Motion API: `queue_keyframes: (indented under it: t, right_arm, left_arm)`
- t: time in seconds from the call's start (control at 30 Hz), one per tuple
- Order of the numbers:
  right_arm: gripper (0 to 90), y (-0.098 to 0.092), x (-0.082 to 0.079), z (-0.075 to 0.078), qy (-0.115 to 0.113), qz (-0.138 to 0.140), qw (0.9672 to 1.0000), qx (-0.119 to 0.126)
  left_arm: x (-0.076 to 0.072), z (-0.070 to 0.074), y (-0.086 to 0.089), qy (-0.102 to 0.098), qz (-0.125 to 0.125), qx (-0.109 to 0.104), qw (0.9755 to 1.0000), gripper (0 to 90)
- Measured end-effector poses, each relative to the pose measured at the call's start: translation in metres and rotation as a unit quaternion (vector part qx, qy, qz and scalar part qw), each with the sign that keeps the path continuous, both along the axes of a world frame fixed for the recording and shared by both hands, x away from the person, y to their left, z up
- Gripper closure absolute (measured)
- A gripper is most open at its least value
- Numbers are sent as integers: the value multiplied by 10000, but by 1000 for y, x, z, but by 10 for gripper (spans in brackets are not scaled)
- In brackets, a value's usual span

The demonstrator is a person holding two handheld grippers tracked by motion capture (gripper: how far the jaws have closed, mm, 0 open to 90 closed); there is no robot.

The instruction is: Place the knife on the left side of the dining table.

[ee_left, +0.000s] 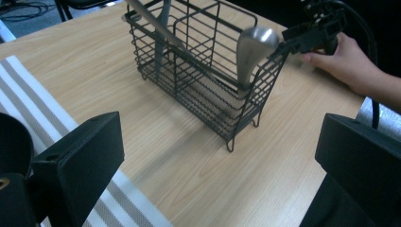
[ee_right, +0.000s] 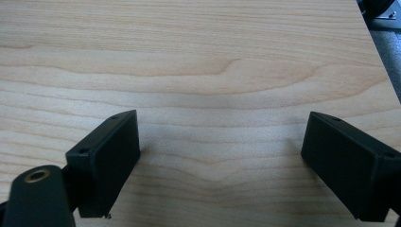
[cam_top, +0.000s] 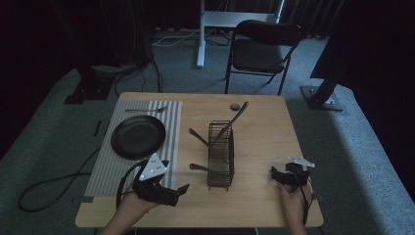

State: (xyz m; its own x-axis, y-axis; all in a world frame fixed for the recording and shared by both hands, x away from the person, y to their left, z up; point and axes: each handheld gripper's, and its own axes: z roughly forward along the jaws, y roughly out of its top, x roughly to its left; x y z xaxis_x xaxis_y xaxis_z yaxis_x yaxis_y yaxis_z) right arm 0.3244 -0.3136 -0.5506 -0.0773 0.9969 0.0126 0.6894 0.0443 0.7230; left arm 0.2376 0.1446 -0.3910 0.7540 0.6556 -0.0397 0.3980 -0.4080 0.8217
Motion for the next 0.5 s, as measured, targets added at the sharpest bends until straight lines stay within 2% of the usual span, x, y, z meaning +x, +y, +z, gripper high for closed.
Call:
queue_keyframes:
  t: [0.27, 0.37, 0.5]
  right_arm:
    - [114, 0, 0, 0, 0, 0, 10000, -3]
    - [113, 0, 0, 0, 0, 1, 10000, 0]
    - [114, 0, 0, 0, 0, 1, 10000, 0]
  left_arm:
    - [6, 9, -14, 49, -2, -74, 10000, 23]
    - [8, 11, -17, 40, -9, -52, 10000, 57]
    - [13, 13, -25, 33, -33, -7, 10000, 57]
